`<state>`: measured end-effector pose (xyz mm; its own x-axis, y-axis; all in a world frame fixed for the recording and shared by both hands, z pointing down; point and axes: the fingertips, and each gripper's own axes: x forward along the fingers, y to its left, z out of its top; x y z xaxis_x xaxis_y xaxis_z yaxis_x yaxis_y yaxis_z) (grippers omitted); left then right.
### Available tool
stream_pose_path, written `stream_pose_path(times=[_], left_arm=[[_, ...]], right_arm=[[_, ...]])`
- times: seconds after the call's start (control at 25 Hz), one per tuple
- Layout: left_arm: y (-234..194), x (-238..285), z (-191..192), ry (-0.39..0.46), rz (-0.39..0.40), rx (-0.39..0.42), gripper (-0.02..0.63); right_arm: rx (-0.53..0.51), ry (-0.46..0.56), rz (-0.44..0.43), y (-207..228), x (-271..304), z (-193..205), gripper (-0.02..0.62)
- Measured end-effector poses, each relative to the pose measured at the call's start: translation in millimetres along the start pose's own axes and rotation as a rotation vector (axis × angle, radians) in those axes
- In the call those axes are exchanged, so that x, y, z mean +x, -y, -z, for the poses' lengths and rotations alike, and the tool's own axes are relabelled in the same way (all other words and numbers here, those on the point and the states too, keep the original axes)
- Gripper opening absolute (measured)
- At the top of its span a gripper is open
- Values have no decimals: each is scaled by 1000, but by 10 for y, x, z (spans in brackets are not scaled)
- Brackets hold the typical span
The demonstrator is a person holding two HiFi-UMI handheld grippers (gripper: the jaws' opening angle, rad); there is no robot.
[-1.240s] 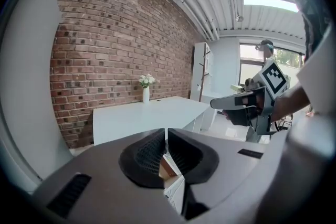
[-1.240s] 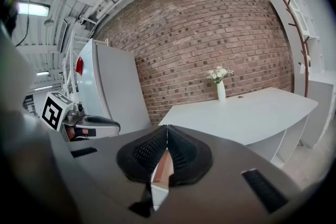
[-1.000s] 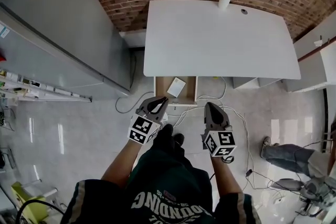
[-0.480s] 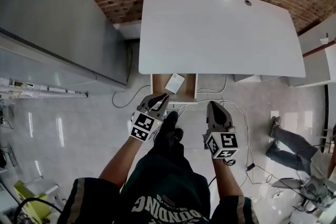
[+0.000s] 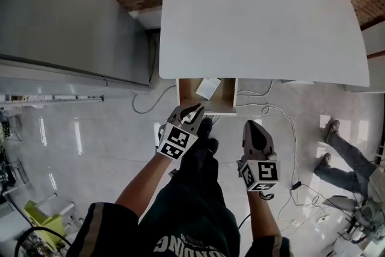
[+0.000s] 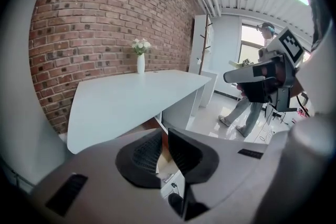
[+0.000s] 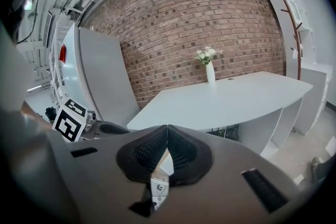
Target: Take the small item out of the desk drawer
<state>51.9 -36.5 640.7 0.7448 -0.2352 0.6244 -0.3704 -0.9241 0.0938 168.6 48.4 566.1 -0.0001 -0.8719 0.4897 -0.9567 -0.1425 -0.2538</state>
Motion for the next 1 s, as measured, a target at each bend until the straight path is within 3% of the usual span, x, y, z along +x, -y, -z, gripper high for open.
stream_pose_path(times=[0.44, 0.76, 1.0], left_arm=[[-114, 449, 460, -84, 11, -20, 47], [-249, 855, 741, -183, -3, -12, 245], [-268, 1077, 848, -212, -25, -10, 291]], right_arm=[[7, -83, -15, -27, 245, 474, 25], [51, -133, -7, -88, 262, 830, 25], [54, -177, -15, -123, 173, 1136, 23]])
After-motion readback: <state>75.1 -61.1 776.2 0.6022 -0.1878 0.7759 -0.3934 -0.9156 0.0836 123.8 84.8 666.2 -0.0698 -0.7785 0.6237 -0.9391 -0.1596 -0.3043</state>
